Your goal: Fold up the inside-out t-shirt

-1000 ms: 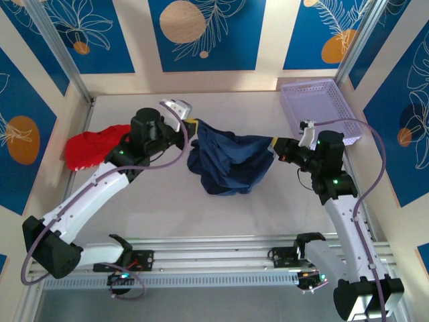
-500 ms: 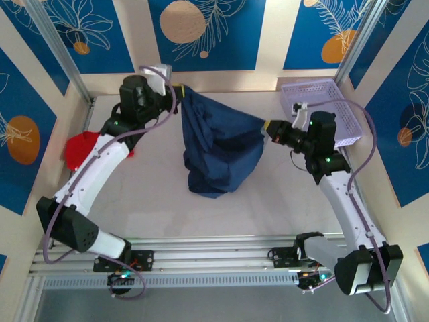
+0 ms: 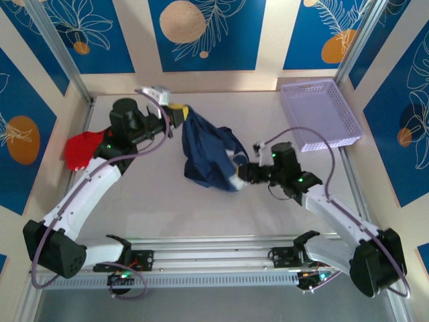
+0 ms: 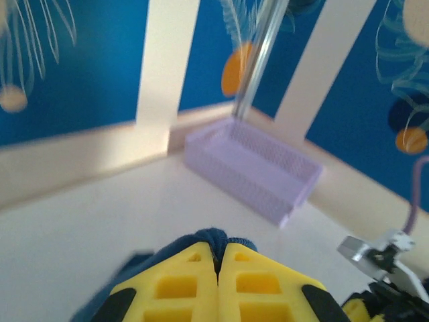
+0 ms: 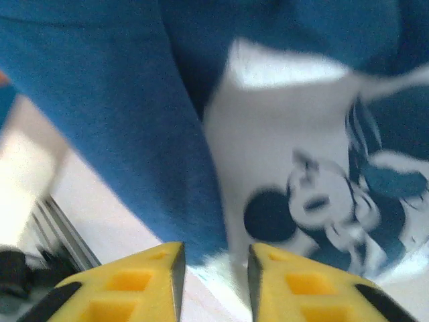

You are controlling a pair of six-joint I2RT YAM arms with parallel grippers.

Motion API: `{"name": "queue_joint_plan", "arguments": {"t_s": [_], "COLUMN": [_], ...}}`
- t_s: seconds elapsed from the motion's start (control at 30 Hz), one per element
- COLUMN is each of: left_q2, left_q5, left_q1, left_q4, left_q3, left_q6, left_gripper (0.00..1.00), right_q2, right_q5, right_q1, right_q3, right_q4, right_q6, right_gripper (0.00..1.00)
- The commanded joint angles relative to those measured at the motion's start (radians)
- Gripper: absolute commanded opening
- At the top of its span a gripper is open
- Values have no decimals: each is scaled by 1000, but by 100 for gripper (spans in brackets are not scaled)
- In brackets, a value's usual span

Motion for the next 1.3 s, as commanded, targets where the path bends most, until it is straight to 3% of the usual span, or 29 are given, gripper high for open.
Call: {"name": "queue_joint_plan", "arguments": {"t_s": [0.0, 0.13, 0.3, 0.53, 0.9, 0.97, 1.03, 1.13, 1.27], "left_q2": [-61, -144, -207, -233, -238, -237, -235, -233, -237], "left_q5": [77, 65, 19, -10, -7, -5, -5, -1, 14], "left_q1": [8, 8, 7, 7, 5, 6, 6, 5, 5], "left_q4": [49, 74, 93, 80, 82, 81, 79, 65, 55], "left_q3": [-117, -278, -389, -433, -425, -425, -425, -417, -398], "left_q6": [56, 73, 34, 13, -7, -7, -5, -2, -4], "left_gripper": [0, 0, 0, 0, 0, 0, 0, 0, 0], "right_q2": [-17, 30, 232, 431, 634, 641, 622, 552, 408], "right_q5": [57, 56, 32, 30, 77, 85, 91, 86, 69], "right_q1": [42, 38, 81, 150, 145, 137, 121, 82, 10], "right_q3": [64, 128, 237, 329, 403, 431, 457, 473, 483], "right_q4": [-63, 14, 71, 125, 125, 110, 97, 75, 16], "right_q6": [-102, -133, -140, -176, -244, -254, -263, -276, -287], "right_gripper": [41, 48, 49, 53, 55, 44, 25, 4, 0]}}
